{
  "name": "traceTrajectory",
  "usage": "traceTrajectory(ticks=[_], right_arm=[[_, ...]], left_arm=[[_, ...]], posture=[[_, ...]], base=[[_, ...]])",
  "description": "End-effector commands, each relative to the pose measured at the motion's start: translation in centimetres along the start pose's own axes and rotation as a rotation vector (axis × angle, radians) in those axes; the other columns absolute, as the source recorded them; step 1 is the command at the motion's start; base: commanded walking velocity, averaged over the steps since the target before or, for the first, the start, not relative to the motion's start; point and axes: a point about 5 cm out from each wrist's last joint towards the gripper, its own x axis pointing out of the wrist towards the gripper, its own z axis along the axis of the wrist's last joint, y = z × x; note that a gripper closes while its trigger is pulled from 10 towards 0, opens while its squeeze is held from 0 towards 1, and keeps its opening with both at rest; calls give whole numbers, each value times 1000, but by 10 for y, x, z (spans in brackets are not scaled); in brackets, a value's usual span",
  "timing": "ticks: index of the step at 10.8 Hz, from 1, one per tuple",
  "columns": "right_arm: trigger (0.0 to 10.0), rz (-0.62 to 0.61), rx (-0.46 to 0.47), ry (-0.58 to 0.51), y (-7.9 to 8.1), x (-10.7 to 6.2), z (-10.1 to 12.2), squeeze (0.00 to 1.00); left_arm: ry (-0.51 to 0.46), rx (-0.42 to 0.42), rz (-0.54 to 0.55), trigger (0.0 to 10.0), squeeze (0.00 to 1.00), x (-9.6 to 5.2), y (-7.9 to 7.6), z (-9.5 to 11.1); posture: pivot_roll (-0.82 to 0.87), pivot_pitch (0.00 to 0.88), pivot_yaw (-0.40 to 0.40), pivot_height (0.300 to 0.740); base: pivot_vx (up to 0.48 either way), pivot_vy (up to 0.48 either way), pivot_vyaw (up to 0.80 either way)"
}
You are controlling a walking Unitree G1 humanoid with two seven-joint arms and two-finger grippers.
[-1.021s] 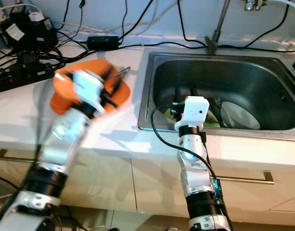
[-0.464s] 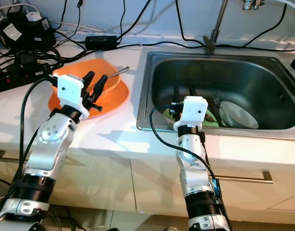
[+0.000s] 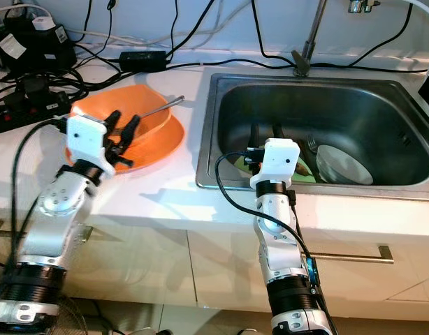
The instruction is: Kitchen organization
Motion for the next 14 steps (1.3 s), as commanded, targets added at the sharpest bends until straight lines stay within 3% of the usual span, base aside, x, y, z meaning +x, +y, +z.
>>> traceTrajectory(ticks=[1,2,5,7,8,10,12,14], right_arm=[[10000,0,-4,81,1,-7,-16,0],[10000,-1,-4,83,1,-7,-16,0],[10000,-3,-4,89,2,-6,-17,0],[10000,-4,-4,90,2,-6,-18,0],[10000,-8,-4,88,1,-6,-18,0],[10000,-9,-3,87,1,-6,-18,0],[10000,-8,-2,88,1,-6,-18,0],[10000,-9,-4,89,1,-5,-18,0]], left_arm=[[-2,18,30,10000,0,-2,9,3],[14,54,54,10000,0,-3,20,2],[60,125,78,10000,0,-4,34,-3],[32,125,51,10000,0,-1,26,1],[-40,73,12,10000,0,3,14,14],[-89,11,-48,10000,0,7,-4,24],[-45,-7,-87,10000,0,5,-14,13],[33,52,-64,10000,0,4,-9,0]], posture=[[52,51,58,740],[52,49,59,740],[56,46,61,740],[53,47,62,740],[53,47,62,740],[52,44,63,740],[51,44,63,740],[50,45,64,740]], base=[[0,0,0],[0,0,0],[0,0,0],[0,0,0],[0,0,0],[0,0,0],[0,0,0],[0,0,0]])
